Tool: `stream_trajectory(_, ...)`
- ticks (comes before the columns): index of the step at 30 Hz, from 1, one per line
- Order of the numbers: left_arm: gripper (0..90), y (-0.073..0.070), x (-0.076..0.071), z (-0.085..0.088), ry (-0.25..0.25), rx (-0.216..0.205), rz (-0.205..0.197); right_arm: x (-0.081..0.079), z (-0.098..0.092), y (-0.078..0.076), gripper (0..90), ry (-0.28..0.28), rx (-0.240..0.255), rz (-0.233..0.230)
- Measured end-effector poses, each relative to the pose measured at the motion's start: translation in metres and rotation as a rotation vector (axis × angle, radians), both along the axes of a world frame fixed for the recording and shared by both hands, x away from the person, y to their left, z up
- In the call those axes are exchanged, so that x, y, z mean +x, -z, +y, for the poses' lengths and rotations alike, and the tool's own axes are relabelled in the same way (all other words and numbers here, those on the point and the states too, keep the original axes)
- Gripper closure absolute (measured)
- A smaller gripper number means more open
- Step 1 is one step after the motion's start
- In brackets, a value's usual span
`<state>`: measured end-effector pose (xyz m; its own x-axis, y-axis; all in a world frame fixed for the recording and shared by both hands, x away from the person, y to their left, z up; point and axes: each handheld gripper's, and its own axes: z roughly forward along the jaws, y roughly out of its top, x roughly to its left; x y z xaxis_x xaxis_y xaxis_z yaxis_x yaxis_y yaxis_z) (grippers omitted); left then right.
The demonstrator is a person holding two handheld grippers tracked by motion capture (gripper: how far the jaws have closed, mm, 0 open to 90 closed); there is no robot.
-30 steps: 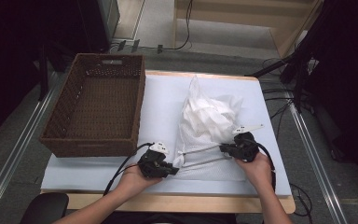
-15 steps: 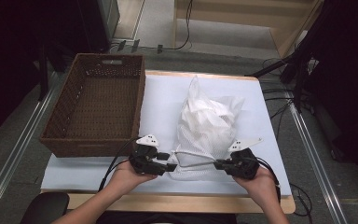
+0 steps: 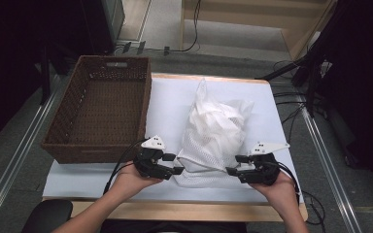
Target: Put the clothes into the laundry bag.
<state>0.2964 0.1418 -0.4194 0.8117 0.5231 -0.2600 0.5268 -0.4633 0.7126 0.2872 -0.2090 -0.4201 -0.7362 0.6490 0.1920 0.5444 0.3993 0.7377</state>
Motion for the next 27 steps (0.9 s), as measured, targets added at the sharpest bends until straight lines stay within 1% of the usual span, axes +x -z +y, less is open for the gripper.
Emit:
stream_trajectory(1, 39.9, -0.001, 0.000, 0.001, 0.006, 0.007, -0.009, 0.000, -0.002, -0.001, 38.4, 0.006, 0.006, -0.018)
stream_trajectory(2, 39.5, -0.003, -0.001, 0.001, 0.007, 0.004, -0.014, 0.000, -0.005, -0.002, 38.3, 0.012, 0.014, -0.033)
stream_trajectory(4, 39.0, -0.005, -0.001, 0.004, 0.010, 0.009, -0.025, 0.001, -0.010, -0.003, 38.1, 0.033, 0.027, -0.051)
stream_trajectory(5, 38.5, -0.006, -0.001, 0.005, 0.008, 0.003, -0.025, 0.002, -0.013, -0.004, 38.0, 0.049, 0.030, -0.053)
stream_trajectory(7, 38.1, -0.007, -0.001, 0.007, 0.013, 0.007, -0.020, 0.003, -0.018, -0.004, 38.0, 0.068, 0.036, -0.047)
stream_trajectory(8, 37.8, -0.007, -0.001, 0.007, 0.010, 0.006, -0.021, 0.004, -0.020, -0.003, 38.0, 0.073, 0.038, -0.054)
stream_trajectory(10, 37.3, -0.009, -0.002, 0.009, 0.020, 0.012, -0.026, 0.004, -0.024, -0.004, 37.6, 0.088, 0.042, -0.058)
stream_trajectory(14, 36.7, -0.011, -0.004, 0.012, 0.039, 0.033, -0.056, 0.005, -0.031, -0.003, 36.6, 0.108, 0.048, -0.082)
stream_trajectory(16, 36.6, -0.012, -0.004, 0.014, 0.054, 0.048, -0.068, 0.006, -0.035, -0.002, 36.2, 0.120, 0.052, -0.088)
stream_trajectory(20, 36.4, -0.013, -0.005, 0.018, 0.060, 0.065, -0.068, 0.008, -0.043, 0.000, 36.0, 0.144, 0.053, -0.089)
stream_trajectory(22, 36.3, -0.013, -0.006, 0.020, 0.069, 0.071, -0.074, 0.010, -0.047, 0.002, 35.9, 0.164, 0.054, -0.085)
stream_trajectory(23, 36.2, -0.013, -0.006, 0.021, 0.071, 0.082, -0.078, 0.011, -0.049, 0.003, 35.9, 0.174, 0.058, -0.087)
stream_trajectory(24, 36.2, -0.013, -0.006, 0.022, 0.071, 0.085, -0.086, 0.012, -0.050, 0.004, 35.9, 0.183, 0.059, -0.085)
stream_trajectory(26, 36.2, -0.013, -0.004, 0.024, 0.065, 0.089, -0.088, 0.014, -0.053, 0.007, 35.9, 0.216, 0.053, -0.085)
stream_trajectory(27, 36.2, -0.012, -0.003, 0.025, 0.057, 0.079, -0.083, 0.015, -0.054, 0.009, 35.9, 0.226, 0.049, -0.080)
